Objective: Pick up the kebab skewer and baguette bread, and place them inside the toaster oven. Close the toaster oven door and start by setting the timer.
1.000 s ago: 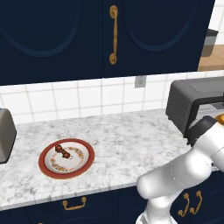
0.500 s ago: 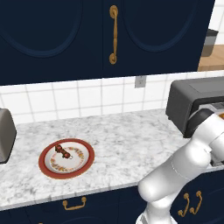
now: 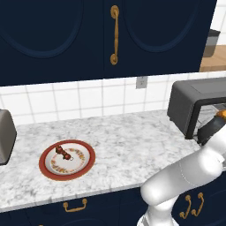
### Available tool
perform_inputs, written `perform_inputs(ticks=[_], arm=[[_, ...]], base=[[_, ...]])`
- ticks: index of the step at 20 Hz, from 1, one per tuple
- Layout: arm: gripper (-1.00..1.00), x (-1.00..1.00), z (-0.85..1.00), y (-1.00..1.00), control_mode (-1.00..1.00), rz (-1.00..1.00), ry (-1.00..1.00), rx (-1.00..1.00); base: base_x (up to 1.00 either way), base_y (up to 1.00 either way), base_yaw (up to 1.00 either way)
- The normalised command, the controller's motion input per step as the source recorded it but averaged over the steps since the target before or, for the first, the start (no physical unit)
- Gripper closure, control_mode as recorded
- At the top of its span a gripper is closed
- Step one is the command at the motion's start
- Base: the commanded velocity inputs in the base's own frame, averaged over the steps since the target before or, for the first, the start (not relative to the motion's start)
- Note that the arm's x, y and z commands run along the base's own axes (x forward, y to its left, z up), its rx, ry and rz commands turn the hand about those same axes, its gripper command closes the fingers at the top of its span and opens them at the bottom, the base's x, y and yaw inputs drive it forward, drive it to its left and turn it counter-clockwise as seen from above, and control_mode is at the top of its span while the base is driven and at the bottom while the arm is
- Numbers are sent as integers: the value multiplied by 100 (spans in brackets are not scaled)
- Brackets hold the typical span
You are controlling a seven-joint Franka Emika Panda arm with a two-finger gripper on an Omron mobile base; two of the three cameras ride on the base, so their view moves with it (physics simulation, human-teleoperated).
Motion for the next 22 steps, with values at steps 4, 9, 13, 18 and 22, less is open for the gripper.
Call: perform_inputs(ticks=[4, 9, 13, 18, 22], arm=[[100, 15, -16, 32, -100, 0, -1, 0], [100, 10, -33, 0, -100, 0, -9, 0], [100, 13, -25, 2, -100, 0, -10, 0], [100, 30, -8, 4, -100, 0, -2, 0], [100, 29, -15, 17, -100, 0, 0, 0]], base=[[0, 0, 0], [0, 0, 0], [0, 0, 0], [0, 0, 0], [0, 0, 0]])
